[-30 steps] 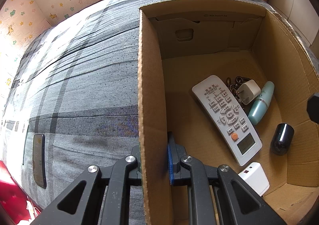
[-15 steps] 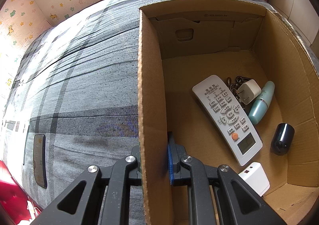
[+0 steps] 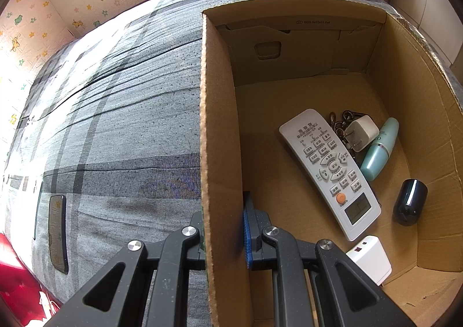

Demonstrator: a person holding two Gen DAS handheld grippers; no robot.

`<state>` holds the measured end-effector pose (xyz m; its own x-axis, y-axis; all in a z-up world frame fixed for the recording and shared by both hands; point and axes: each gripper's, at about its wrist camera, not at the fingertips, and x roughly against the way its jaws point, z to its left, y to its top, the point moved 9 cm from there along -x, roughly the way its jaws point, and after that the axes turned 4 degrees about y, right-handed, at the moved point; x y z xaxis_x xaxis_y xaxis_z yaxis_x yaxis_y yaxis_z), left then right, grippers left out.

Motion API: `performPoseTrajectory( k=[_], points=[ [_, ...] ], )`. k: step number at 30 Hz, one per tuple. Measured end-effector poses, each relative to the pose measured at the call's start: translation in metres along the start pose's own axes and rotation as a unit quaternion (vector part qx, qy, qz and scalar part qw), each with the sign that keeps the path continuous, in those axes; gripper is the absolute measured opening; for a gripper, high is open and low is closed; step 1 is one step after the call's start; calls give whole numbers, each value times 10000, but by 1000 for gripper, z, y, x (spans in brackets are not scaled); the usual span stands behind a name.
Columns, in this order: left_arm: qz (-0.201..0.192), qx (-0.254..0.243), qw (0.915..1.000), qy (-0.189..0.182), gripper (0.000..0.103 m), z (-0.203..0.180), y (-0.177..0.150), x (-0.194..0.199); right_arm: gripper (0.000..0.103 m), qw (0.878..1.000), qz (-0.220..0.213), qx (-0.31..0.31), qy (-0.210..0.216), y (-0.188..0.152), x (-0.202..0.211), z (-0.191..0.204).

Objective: Organize rigid objects
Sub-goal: 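Withdraw the right tool from the box toward the blue round cap, then grasp the blue round cap with the right tool, then lift the blue cap and carry it over the box with the right tool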

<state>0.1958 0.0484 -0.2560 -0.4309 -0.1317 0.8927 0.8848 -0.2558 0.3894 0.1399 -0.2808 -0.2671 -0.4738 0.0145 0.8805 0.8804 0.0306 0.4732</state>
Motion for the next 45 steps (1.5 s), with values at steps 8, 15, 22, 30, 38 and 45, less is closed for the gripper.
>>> performPoseTrajectory(
  k=[8,15,22,30,38,45],
  points=[
    [4,-10,10000,32,15,-2,0,0,103,9998,-8,15,-187,-21,-21,-14],
    [8,-26,10000,54,15,-2,0,0,103,9997,158,-31,-160,-38,-44,-20],
    [2,-38,10000,80,15,-6,0,2,103,9993,366,24,-58,-47,-61,-22],
    [4,-46,10000,87,15,-6,1,3,98,9987,496,51,62,-48,-79,-19],
    [5,-53,9999,94,15,-7,1,3,72,9969,759,72,216,-53,-95,-15],
    [3,-54,9999,100,15,-7,1,3,28,9955,899,243,172,-59,-95,-8]
  ],
)
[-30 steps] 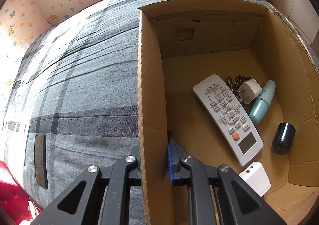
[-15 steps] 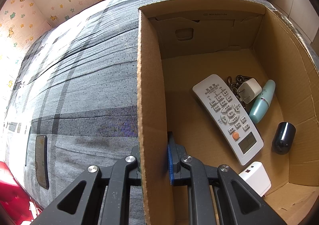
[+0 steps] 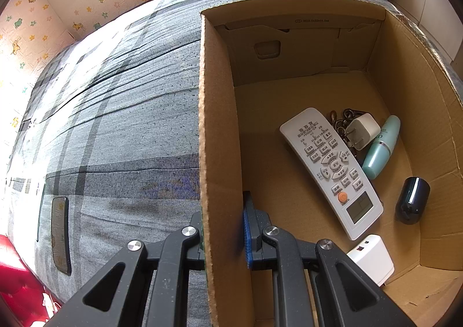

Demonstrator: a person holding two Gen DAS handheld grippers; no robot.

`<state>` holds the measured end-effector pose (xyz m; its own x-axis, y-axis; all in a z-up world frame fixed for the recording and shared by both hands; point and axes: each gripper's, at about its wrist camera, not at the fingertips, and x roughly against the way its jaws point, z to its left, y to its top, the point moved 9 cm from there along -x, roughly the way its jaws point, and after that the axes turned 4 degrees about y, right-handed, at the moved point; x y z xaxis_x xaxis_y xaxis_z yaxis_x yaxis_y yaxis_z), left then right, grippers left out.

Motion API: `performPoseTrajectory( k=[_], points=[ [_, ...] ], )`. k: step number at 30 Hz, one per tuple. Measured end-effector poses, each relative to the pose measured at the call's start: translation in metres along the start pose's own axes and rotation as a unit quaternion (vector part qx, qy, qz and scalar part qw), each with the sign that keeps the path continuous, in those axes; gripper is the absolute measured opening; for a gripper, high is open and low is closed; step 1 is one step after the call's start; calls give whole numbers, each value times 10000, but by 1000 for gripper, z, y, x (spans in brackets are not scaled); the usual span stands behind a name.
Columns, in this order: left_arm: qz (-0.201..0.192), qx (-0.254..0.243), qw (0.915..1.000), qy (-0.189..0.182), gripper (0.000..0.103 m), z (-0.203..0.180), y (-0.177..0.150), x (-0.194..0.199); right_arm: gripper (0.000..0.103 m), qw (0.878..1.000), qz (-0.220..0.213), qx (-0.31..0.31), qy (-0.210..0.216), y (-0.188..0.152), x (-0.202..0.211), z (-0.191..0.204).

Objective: Organize rigid objects
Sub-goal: 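Lift the blue cap and carry it over the box with the right tool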

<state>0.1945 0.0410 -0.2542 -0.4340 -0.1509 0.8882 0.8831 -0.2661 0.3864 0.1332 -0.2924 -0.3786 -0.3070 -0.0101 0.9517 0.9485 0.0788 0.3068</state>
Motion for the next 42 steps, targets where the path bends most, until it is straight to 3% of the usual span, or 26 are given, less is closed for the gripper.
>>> performPoseTrajectory(
  k=[22,42],
  points=[
    [-17,12,10000,2,15,0,-1,1,28,9997,-213,-100,31,14,66,6],
    [-16,26,10000,-48,15,3,-1,-2,28,9979,-570,260,190,66,116,65]
  ],
)
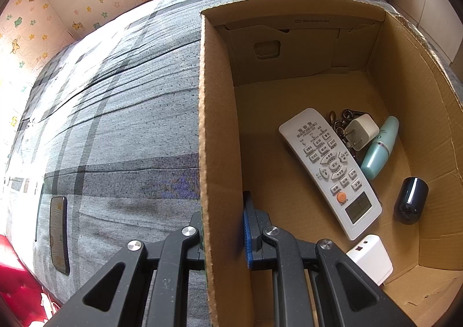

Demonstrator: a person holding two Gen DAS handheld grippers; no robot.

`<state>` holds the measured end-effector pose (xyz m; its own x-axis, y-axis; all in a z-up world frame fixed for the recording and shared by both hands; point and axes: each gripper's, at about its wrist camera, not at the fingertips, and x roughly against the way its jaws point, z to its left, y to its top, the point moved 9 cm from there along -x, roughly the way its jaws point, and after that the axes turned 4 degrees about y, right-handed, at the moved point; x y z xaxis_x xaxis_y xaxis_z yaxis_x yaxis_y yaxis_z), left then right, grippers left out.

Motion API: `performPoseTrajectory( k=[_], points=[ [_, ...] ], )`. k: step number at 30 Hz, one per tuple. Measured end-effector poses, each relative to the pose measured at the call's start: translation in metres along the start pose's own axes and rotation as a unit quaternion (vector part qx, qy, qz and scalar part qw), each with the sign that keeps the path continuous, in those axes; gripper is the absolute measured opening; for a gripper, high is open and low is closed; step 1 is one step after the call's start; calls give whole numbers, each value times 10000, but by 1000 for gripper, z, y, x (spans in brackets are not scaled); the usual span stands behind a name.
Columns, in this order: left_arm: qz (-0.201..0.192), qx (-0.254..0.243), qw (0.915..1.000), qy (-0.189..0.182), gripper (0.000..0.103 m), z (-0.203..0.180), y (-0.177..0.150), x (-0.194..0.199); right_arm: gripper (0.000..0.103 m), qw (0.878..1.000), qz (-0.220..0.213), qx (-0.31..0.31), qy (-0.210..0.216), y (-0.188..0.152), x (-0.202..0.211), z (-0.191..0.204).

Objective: Organize rigid objects
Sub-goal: 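Lift the blue cap and carry it over the box with the right tool, then lower the blue cap beside the lotion bottle and open the right tool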

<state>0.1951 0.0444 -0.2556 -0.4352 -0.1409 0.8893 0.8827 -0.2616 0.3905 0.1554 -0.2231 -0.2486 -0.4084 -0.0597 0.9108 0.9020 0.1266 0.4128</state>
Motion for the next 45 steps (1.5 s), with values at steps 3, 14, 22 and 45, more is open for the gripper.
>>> performPoseTrajectory(
  k=[3,14,22,45],
  points=[
    [-1,18,10000,-17,15,1,0,0,28,9999,-12,64,81,8,-1,11],
    [4,25,10000,-26,15,2,-2,0,28,9991,49,317,283,26,-20,50],
    [9,41,10000,-49,15,2,-1,0,28,9981,230,486,302,34,-51,76],
    [21,38,10000,-46,15,2,-1,1,28,9959,789,401,182,21,-123,91]
  ],
)
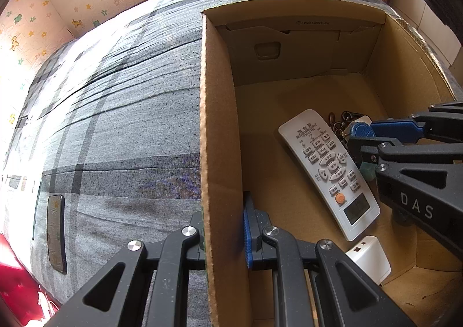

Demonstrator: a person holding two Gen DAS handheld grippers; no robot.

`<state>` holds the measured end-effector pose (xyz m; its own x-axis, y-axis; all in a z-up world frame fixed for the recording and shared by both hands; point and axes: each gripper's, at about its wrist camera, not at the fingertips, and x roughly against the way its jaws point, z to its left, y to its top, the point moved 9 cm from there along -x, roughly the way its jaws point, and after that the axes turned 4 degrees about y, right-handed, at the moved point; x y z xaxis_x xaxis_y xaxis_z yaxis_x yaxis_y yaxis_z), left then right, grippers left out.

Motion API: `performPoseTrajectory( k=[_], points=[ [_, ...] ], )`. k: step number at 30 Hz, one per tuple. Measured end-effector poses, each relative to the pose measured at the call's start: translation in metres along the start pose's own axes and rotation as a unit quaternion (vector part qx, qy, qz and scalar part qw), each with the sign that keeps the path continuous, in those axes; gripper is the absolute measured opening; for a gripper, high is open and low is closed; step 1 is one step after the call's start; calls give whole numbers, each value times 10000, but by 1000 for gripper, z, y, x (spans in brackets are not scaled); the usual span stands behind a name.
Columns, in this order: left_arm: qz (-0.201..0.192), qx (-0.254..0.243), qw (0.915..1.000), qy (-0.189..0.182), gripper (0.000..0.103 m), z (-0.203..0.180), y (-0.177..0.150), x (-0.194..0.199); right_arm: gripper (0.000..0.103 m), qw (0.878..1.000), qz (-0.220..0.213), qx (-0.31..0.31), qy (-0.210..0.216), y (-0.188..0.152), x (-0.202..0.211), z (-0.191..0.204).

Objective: Organize rigid objects
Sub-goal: 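Lower the blue cap beside the lotion bottle and open the right tool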

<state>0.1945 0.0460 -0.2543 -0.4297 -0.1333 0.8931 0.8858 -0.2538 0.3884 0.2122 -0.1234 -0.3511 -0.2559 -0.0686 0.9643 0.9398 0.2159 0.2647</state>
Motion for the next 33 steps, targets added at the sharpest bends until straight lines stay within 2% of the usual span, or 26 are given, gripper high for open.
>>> performPoseTrajectory(
  k=[14,26,30,33],
  points=[
    [12,0,10000,7,15,-2,0,0,31,9998,-157,-13,125,3,17,0],
    [-4,2,10000,6,15,2,1,1,47,9991,-402,-67,98,4,41,0],
    [0,-6,10000,14,15,2,1,1,55,9983,-562,-118,38,5,57,-6],
    [0,1,10000,7,15,2,1,1,68,9975,-688,-136,-14,5,70,-11]
  ],
)
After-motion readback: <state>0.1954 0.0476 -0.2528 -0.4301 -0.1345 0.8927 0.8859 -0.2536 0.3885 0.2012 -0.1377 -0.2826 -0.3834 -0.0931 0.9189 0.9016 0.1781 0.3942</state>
